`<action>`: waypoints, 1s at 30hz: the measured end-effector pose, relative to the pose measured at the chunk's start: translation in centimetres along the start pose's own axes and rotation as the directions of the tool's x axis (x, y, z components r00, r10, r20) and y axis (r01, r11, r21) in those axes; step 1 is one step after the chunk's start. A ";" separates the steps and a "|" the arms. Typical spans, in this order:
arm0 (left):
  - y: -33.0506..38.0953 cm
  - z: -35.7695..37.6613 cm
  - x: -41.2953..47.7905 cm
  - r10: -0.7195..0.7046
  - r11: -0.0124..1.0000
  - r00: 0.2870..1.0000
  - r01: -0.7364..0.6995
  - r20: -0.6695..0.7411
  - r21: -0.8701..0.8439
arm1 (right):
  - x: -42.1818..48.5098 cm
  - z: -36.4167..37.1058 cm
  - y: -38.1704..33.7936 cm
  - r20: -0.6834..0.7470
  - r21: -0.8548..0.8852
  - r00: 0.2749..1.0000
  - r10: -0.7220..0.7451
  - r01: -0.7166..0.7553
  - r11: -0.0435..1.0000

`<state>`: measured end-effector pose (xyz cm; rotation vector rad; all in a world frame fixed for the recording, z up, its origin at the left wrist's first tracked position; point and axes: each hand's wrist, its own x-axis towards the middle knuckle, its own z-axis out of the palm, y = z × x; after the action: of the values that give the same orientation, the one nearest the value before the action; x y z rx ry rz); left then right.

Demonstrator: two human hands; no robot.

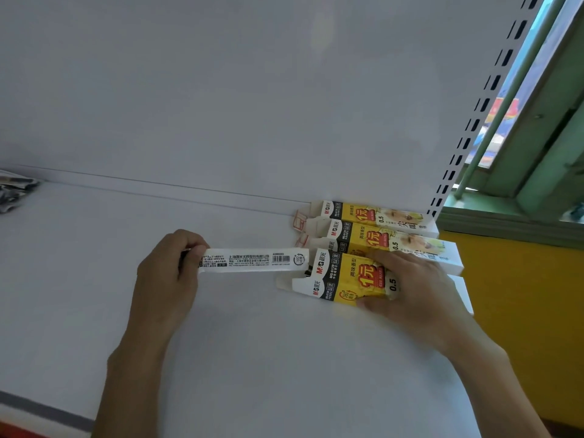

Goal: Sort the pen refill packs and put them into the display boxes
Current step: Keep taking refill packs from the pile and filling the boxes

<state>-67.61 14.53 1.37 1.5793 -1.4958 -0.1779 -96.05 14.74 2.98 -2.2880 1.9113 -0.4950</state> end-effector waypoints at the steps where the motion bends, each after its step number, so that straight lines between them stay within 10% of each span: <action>1: 0.1 -0.1 -0.2 0.001 1.000 1.000 -0.001 0.010 -0.012 | 0.0 0.0 0.0 0.005 -0.004 1.000 -0.003 0.003 1.000; 30: 0.6 -0.3 1.3 -0.081 0.981 0.984 0.107 0.159 -0.160 | 0.0 0.1 -0.2 -0.056 0.037 0.998 -0.025 0.027 0.999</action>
<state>-67.51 13.73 2.58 1.5284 -1.4802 -0.4768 -95.88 14.77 2.98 -2.3023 1.8820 -0.5978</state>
